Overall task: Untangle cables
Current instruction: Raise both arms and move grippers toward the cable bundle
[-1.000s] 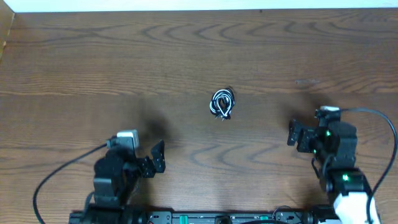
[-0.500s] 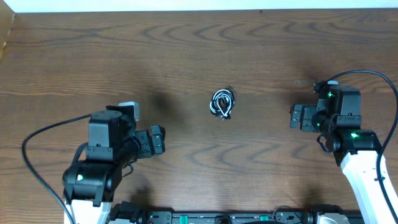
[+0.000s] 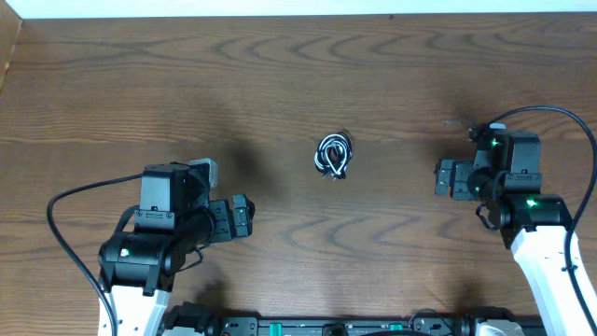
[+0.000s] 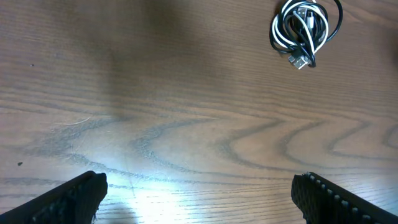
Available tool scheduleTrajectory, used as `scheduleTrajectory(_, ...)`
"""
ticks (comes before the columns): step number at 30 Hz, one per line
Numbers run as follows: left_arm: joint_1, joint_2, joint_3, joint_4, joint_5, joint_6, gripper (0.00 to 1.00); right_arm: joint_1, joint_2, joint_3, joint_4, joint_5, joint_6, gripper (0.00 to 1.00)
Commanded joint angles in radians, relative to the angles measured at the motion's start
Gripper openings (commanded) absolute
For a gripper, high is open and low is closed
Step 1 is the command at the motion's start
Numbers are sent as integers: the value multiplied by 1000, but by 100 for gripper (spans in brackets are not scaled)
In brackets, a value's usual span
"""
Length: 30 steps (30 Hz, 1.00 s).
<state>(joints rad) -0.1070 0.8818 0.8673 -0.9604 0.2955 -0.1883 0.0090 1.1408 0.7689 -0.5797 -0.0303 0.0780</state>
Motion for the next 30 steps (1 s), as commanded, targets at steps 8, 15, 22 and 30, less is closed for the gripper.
scheduleTrajectory(8, -3, 1, 16, 20, 19, -13, 100, -14, 2, 16, -30, -112, -12, 99)
scheduleTrajectory(15, -3, 2, 16, 38, 19, -13, 100, -14, 3, 16, -17, -229, -11, 99)
scheduleTrajectory(22, -3, 18, 16, 73, 19, -13, 100, -11, 6, 16, 63, -391, 55, 99)
scheduleTrajectory(30, -3, 64, 16, 87, 60, -35, 100, 77, 66, 146, 62, -337, 74, 99)
